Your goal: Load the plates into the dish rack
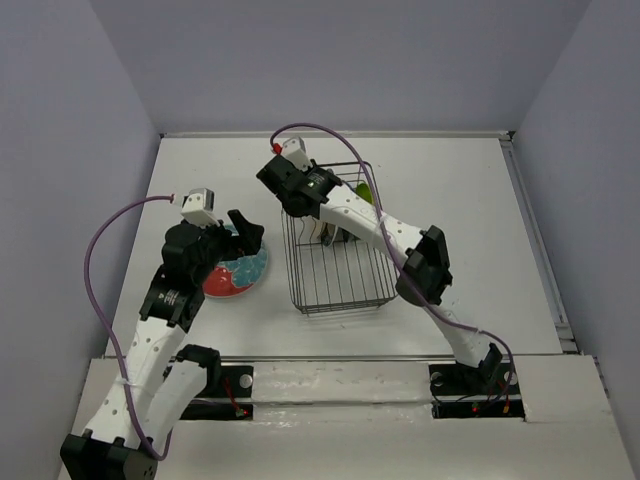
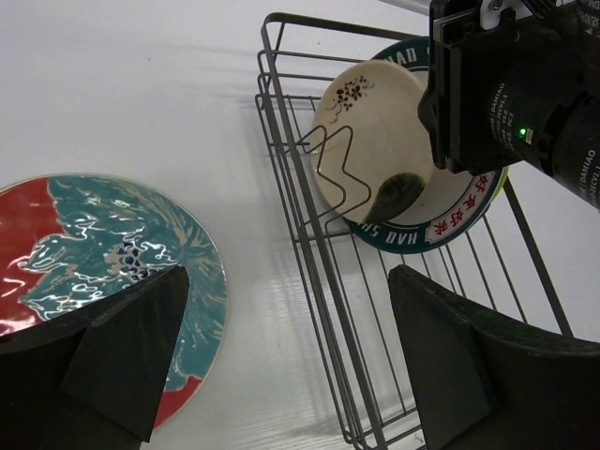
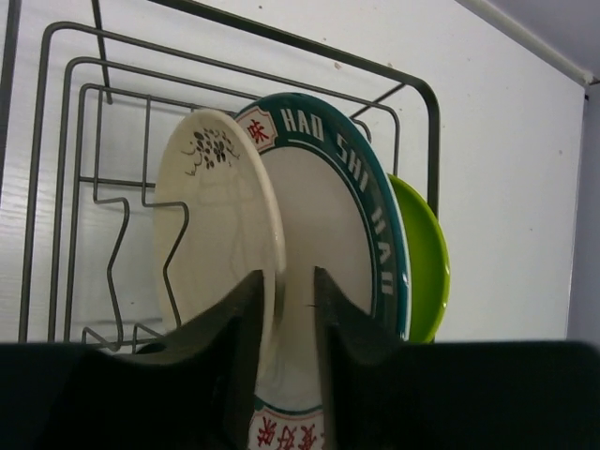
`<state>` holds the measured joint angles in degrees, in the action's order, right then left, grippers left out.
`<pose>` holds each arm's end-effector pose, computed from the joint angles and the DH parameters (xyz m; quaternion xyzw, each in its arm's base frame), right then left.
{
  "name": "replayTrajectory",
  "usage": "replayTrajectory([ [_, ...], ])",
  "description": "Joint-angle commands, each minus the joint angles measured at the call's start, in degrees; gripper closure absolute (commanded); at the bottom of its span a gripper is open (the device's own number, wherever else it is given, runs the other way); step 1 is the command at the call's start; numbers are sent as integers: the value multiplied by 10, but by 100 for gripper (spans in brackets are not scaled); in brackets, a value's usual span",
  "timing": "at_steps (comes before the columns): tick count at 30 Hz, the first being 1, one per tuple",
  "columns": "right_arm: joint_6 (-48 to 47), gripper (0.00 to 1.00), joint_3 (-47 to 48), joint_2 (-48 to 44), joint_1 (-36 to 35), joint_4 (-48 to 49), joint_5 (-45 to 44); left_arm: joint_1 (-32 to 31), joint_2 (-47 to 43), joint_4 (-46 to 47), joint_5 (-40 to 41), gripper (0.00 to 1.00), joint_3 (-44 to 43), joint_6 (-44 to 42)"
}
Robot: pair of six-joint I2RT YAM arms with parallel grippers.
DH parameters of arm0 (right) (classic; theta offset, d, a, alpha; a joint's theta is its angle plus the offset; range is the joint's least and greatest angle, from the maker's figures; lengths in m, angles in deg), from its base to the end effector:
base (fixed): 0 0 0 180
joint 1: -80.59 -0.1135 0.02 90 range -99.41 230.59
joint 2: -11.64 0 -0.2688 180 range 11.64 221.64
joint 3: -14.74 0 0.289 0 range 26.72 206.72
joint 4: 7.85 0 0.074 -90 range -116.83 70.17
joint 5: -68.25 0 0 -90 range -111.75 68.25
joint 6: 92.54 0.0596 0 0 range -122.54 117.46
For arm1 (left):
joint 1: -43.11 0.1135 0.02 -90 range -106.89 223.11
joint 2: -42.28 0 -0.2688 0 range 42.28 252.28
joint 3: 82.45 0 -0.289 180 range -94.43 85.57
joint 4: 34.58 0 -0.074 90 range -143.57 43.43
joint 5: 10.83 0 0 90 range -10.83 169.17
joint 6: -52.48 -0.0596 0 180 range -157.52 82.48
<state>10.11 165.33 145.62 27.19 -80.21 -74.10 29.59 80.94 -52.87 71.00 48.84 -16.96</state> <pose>0.3633 0.4100 0.2983 -0.1768 0.8492 -0.2094 0.4513 0.2180 -0.0611 0.3128 0.0002 0.7556 -0.2428 0.6084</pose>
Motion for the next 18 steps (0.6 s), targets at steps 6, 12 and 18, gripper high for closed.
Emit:
replayTrajectory([
  [6,12,55,-89,-89,5,117,124,23,35,-3,24,1,-12,21],
  [12,10,54,-176,-176,5,182,165,68,56,-49,44,1,-18,31],
  [18,1,47,-377,-351,5,312,265,160,71,-113,14,1,-6,86],
])
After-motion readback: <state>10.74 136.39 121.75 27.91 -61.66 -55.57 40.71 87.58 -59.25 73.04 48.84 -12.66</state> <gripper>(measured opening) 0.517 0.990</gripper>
